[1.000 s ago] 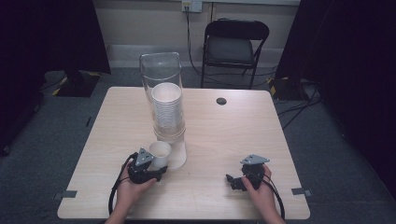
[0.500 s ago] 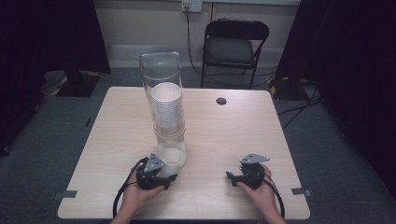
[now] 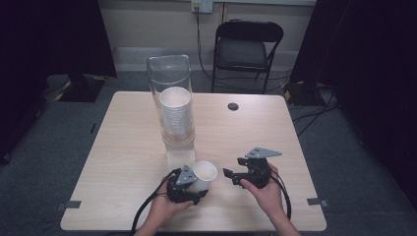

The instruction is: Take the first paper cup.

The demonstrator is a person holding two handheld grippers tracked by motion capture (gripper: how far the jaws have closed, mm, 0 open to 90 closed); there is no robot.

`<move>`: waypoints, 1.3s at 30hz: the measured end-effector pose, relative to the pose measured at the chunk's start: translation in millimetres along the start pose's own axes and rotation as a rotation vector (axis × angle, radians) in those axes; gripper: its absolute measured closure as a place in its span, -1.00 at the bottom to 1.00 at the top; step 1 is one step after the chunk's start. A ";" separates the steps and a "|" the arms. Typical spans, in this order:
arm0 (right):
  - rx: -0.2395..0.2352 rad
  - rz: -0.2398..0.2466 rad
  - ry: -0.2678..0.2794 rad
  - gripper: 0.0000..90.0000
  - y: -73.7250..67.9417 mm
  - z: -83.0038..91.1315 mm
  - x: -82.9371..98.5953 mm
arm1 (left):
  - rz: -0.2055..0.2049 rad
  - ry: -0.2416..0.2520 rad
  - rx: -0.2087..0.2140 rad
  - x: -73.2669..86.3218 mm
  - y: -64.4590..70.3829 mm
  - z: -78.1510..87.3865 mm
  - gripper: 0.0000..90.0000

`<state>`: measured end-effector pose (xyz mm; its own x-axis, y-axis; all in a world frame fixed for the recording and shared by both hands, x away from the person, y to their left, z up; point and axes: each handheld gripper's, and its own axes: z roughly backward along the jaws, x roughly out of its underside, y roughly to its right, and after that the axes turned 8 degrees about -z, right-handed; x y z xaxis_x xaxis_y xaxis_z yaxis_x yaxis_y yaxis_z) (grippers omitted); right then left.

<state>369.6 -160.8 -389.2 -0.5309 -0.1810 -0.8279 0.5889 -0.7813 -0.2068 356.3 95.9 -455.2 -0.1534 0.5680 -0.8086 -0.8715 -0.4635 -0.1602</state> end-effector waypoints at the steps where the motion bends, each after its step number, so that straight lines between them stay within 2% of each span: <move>1: -0.006 -0.007 0.009 -0.40 -1.7 0.9 -2.8 | -0.003 0.003 0.001 -1.6 1.2 -1.9 -0.24; 3: -0.025 -0.017 0.013 -0.39 -3.8 0.1 -4.8 | -0.006 0.005 0.007 -3.9 3.1 -5.3 -0.24; 8: -0.043 -0.013 -0.027 -0.27 -6.3 -10.6 -0.4 | -0.024 -0.002 0.016 -8.3 7.7 -11.3 -0.24; 12: -0.079 -0.033 -0.065 0.19 -8.2 -12.8 1.0 | -0.035 -0.007 0.012 -9.3 9.1 -13.0 -0.24; 15: -0.078 -0.047 -0.090 0.51 -11.5 -11.9 0.7 | -0.045 -0.019 0.008 -9.8 9.0 -12.8 -0.24; 19: -0.059 -0.048 -0.100 0.76 -13.1 -13.2 -0.4 | -0.060 -0.031 0.000 -9.6 8.5 -12.5 -0.25; 21: -0.064 -0.063 -0.092 0.86 -11.7 -13.9 -2.0 | -0.053 -0.031 0.000 -8.9 8.4 -13.0 -0.25; 22: -0.067 -0.078 -0.087 0.88 -10.6 -13.7 -3.1 | -0.044 -0.015 0.002 -8.4 8.0 -13.6 -0.26; 23: -0.072 -0.090 -0.086 0.90 -9.3 -13.8 -4.2 | -0.043 -0.021 -0.005 -8.7 7.7 -12.7 -0.26; 27: -0.075 -0.108 -0.070 0.95 -5.5 -14.1 -6.5 | -0.041 -0.001 -0.012 -8.7 7.0 -11.8 -0.27; 32: -0.041 -0.096 -0.029 0.99 1.1 -8.0 -9.6 | -0.037 -0.061 -0.025 -3.9 4.1 -9.8 -0.39; 37: -0.002 -0.130 -0.019 0.99 16.2 0.6 -11.8 | -0.035 -0.108 -0.035 5.1 -0.6 -2.5 -0.42; 38: 0.008 -0.134 -0.013 0.99 19.3 1.6 -11.7 | -0.014 -0.086 -0.037 7.0 -0.2 -2.3 -0.42; 39: 0.018 -0.139 -0.009 0.99 21.6 2.8 -11.7 | -0.030 -0.112 -0.039 8.3 -2.4 1.0 -0.42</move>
<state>386.8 -177.2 -382.6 -0.6120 -0.0760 -0.7872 0.4988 -0.8095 -0.3096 356.6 102.4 -461.0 -0.1803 0.6531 -0.7354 -0.8580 -0.4701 -0.2071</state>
